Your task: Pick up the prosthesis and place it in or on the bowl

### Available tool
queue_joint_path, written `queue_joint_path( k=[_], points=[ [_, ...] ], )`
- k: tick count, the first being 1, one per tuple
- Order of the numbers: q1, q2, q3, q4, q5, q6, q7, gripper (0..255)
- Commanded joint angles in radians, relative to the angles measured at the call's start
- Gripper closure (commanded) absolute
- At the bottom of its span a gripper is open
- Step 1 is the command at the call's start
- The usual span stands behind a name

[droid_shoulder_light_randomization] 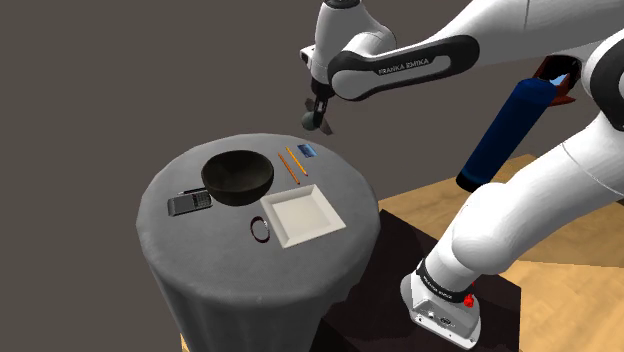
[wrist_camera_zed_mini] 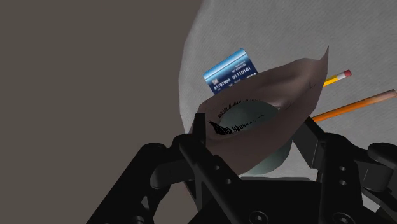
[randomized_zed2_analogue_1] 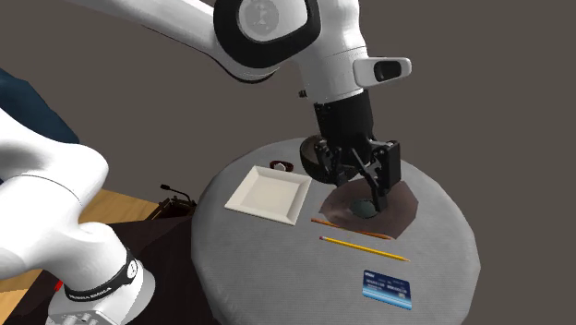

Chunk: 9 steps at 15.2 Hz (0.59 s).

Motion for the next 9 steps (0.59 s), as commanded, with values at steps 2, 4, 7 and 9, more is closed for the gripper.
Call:
queue_joint_path(
  k=[2,4,7,9],
  points=[
    [0.003,-0.011,0.0,0.032,0.012,-0.041,-0.018,255],
    [0.005,-0.016,0.0,0.054,0.018,-0.066,-0.028,255],
    [0.015,-0.015,0.018,0.08,0.024,-0.099,-0.013,255],
    [0.033,-0.004,0.053,0.1,0.026,-0.124,0.033,255]
  ],
)
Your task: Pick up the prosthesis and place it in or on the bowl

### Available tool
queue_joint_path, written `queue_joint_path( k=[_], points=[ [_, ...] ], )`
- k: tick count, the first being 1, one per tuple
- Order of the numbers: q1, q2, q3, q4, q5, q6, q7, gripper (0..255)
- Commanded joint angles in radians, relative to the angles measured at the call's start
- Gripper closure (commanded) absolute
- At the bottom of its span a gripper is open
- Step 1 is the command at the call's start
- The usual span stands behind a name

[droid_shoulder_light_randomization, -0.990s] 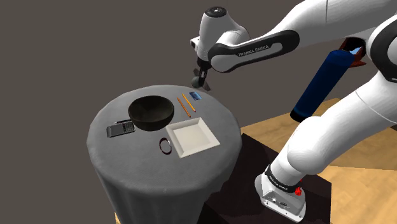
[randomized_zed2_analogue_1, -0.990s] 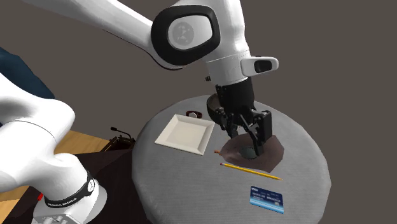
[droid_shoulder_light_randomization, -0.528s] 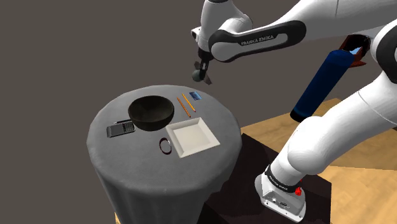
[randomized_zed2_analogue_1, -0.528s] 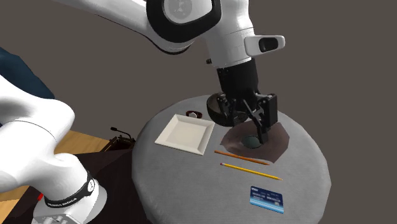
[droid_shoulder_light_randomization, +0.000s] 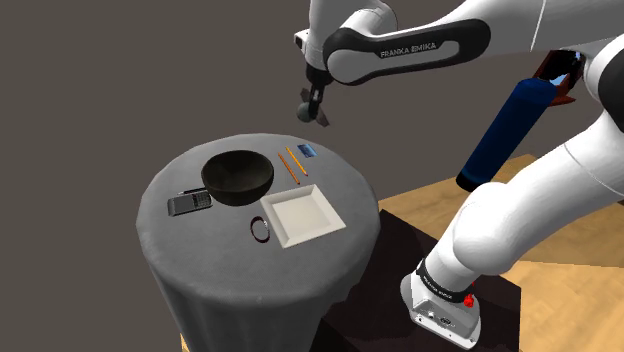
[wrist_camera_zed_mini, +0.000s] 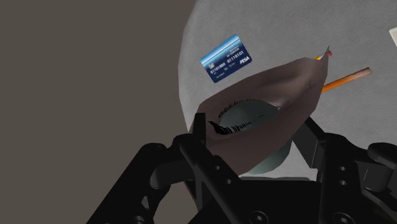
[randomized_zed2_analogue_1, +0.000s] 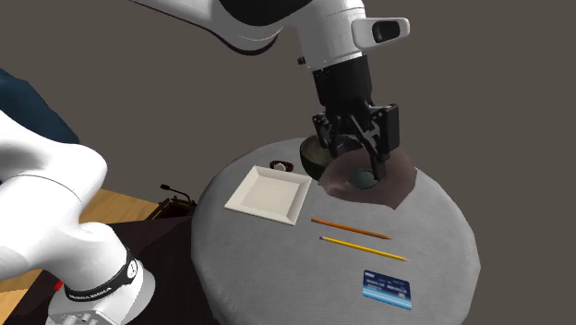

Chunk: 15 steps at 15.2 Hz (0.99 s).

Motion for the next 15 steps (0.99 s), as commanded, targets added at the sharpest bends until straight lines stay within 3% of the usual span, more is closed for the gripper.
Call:
queue_joint_path(
  k=[1,15],
  points=[
    [0.016,0.016,0.033,0.025,0.002,-0.025,0.043,255],
    [0.143,0.229,0.259,0.31,-0.026,-0.229,0.355,255]
  ],
)
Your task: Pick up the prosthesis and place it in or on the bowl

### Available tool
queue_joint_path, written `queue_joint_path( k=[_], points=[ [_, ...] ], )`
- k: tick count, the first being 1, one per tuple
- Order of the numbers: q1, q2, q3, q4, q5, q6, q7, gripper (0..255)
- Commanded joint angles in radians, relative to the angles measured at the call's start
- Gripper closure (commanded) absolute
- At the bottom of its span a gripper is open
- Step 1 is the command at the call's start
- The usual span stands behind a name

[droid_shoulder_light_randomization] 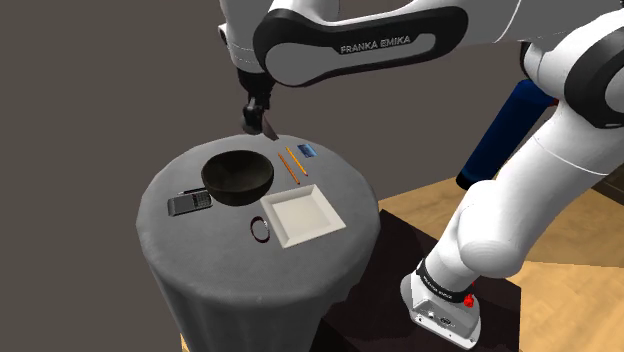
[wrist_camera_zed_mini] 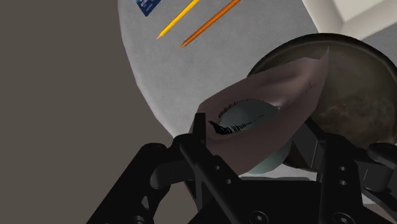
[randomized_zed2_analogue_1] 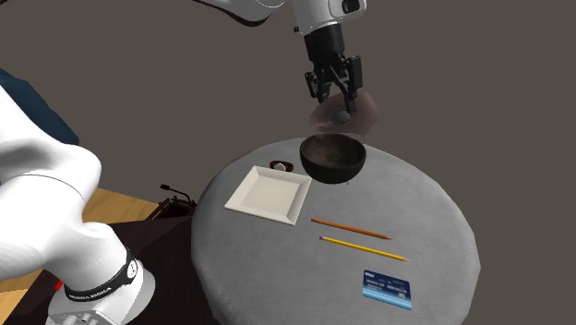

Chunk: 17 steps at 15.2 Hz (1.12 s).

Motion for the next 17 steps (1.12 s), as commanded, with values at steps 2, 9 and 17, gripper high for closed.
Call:
queue_joint_path(
  k=[2,9,17],
  points=[
    [0.032,0.068,0.043,0.078,-0.021,-0.044,0.071,255],
    [0.055,0.122,0.065,0.082,-0.045,-0.021,0.136,255],
    [0.052,0.139,0.062,-0.003,-0.067,0.071,0.18,255]
  ],
)
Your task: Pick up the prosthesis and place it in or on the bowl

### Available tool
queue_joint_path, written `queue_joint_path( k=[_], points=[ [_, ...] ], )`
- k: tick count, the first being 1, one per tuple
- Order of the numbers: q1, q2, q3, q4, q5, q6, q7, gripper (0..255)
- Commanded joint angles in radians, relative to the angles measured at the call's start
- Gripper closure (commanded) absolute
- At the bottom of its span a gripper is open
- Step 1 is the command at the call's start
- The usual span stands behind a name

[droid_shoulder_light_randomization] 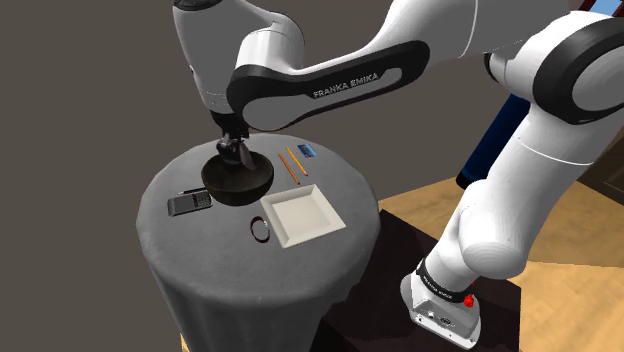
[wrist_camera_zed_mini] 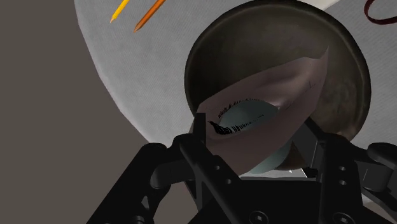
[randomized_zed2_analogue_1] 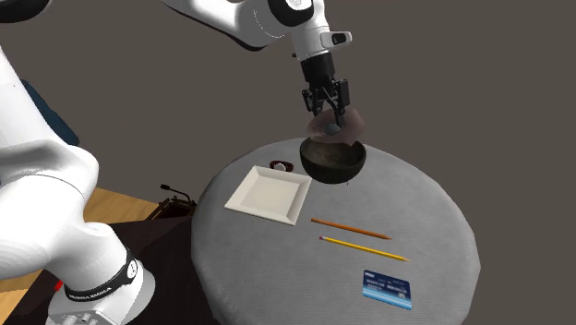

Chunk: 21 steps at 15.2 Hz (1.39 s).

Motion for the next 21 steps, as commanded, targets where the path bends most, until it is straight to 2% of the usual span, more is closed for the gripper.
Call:
queue_joint_path(
  k=[1,4,11,12,17,21],
  points=[
    [0.0,0.006,0.0,-0.021,-0.007,0.024,0.013,255],
    [-0.001,0.015,-0.001,-0.045,-0.017,0.053,0.029,255],
    [-0.001,0.015,-0.001,-0.045,-0.017,0.053,0.029,255],
    [-0.001,0.015,-0.001,-0.045,-0.017,0.053,0.029,0],
    [-0.001,0.015,-0.001,-0.045,-0.017,0.053,0.029,0],
    [0.02,-0.014,0.019,0.037,0.014,-0.06,0.01,0]
  ],
)
